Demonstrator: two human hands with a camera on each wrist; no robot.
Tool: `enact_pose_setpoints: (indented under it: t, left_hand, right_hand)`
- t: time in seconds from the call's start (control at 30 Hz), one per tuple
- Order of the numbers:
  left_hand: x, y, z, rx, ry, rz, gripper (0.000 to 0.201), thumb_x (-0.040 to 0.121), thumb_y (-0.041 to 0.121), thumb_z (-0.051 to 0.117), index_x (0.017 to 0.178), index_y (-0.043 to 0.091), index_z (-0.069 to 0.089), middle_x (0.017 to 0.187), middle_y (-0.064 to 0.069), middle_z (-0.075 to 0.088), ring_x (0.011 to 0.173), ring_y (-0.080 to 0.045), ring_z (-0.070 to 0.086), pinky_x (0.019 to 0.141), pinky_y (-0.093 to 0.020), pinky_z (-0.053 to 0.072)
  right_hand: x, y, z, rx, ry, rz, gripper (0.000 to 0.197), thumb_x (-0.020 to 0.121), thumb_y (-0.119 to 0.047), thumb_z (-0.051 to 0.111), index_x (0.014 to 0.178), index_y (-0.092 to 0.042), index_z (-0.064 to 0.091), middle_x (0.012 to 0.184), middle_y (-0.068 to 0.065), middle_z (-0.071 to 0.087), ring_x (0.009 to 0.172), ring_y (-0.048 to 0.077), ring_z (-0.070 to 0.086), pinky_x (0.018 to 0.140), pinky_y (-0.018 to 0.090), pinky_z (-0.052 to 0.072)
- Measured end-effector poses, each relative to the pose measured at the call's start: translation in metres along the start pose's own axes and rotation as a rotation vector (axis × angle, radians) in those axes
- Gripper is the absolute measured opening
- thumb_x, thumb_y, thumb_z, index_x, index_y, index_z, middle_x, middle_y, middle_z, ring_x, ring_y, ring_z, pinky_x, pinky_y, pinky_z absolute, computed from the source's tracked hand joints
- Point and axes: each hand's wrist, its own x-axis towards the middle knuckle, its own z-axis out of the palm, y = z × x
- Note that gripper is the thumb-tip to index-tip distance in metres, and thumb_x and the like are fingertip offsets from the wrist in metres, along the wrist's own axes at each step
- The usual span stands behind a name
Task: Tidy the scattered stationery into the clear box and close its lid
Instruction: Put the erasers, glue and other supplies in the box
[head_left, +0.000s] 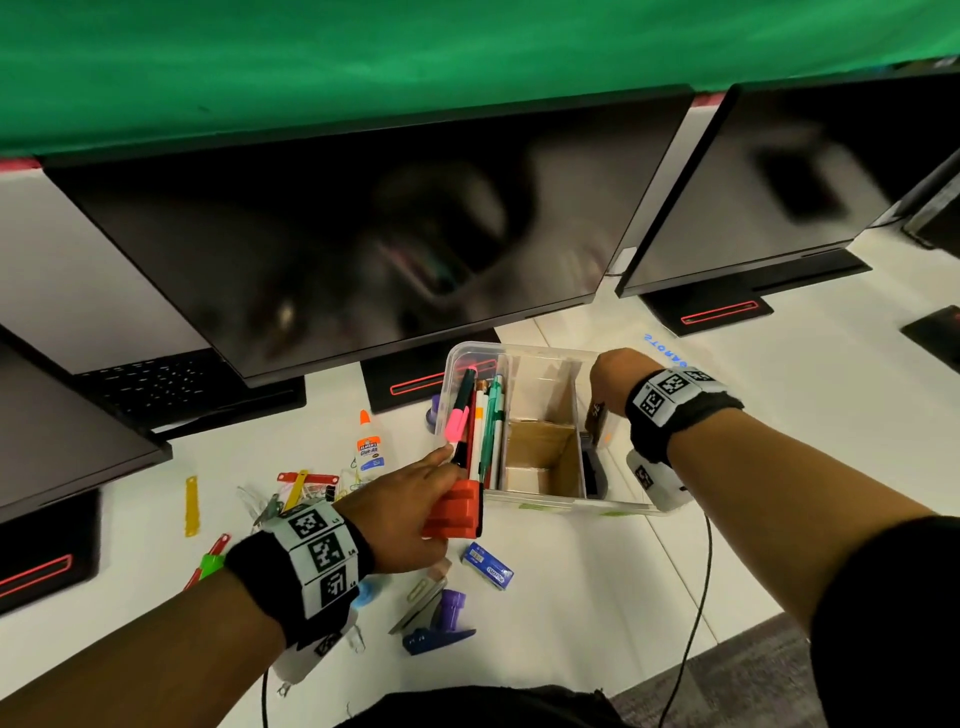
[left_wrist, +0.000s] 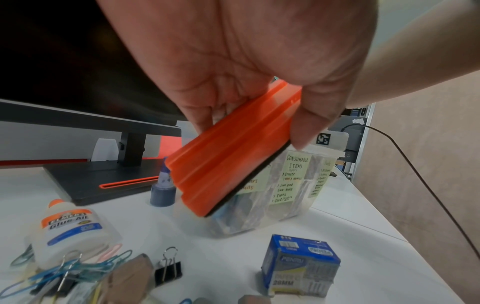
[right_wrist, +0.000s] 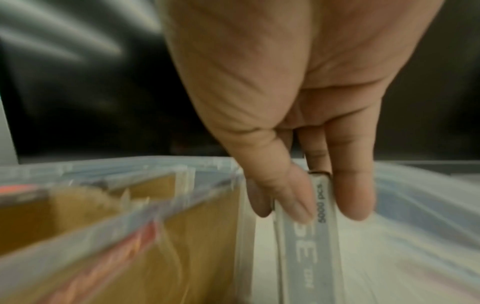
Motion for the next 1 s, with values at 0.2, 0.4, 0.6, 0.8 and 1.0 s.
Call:
enact_pose_setpoints:
  t: [0.2,0.4,0.6,0.8,1.0]
  left_hand:
    - [0.001,-0.002,0.001,-0.013,0.003,0.006,0.072,0.081,0.036,0.065,0.140,0.032,0.024,0.159,0.003,0.007,0.140,-0.018,0.030,0.107,-0.032,0.040]
    - [0.000,0.000,-0.004,-0.095,0.073,0.004,0.062,0.080,0.041,0.065,0.131,0.023,0.035,0.137,0.003,0.044,0.117,-0.017,0.052,0.096,-0.031,0.048]
    - [0.007,-0.001,-0.013,-0.201,0.189,-0.067,0.054,0.078,0.052,0.063,0.119,0.022,0.046,0.105,0.001,0.065,0.091,-0.017,0.061,0.084,-0.033,0.052]
    - [0.006,0.009,-0.022,-0.300,0.291,-0.035,0.061,0.073,0.056,0.068,0.124,0.028,0.048,0.112,0.007,0.064,0.099,-0.016,0.063,0.087,-0.034,0.055]
    - [0.005,0.001,-0.015,0.026,0.253,0.030,0.053,0.088,0.042,0.057,0.138,0.030,0.041,0.146,0.008,0.043,0.136,-0.011,0.037,0.112,-0.028,0.031]
  right_hand:
    - [0.086,0.032,0.057,0.012,-0.089,0.036,0.045,0.053,-0.034,0.071,0.095,-0.018,0.064,0.067,-0.004,0.047,0.084,0.030,0.066,0.078,0.042,0.056]
    - [-0.025,0.003,-0.010,0.075,0.035,-0.050,0.046,0.059,-0.036,0.079,0.101,-0.029,0.062,0.109,-0.002,0.065,0.099,0.024,0.063,0.085,0.039,0.054]
    - [-0.157,-0.074,-0.082,0.604,0.038,-0.341,0.039,0.084,-0.048,0.061,0.076,-0.010,0.066,0.072,0.004,0.065,0.065,0.014,0.059,0.062,0.024,0.045]
    - [-0.174,-0.081,-0.082,0.766,-0.101,-0.402,0.019,0.080,-0.022,0.070,0.083,-0.003,0.069,0.063,0.009,0.067,0.053,0.016,0.059,0.056,0.026,0.051]
    - [-0.161,0.004,-0.133,0.504,0.280,-0.265,0.013,0.074,-0.024,0.075,0.077,-0.021,0.063,0.061,-0.001,0.062,0.047,0.009,0.058,0.048,0.020,0.042]
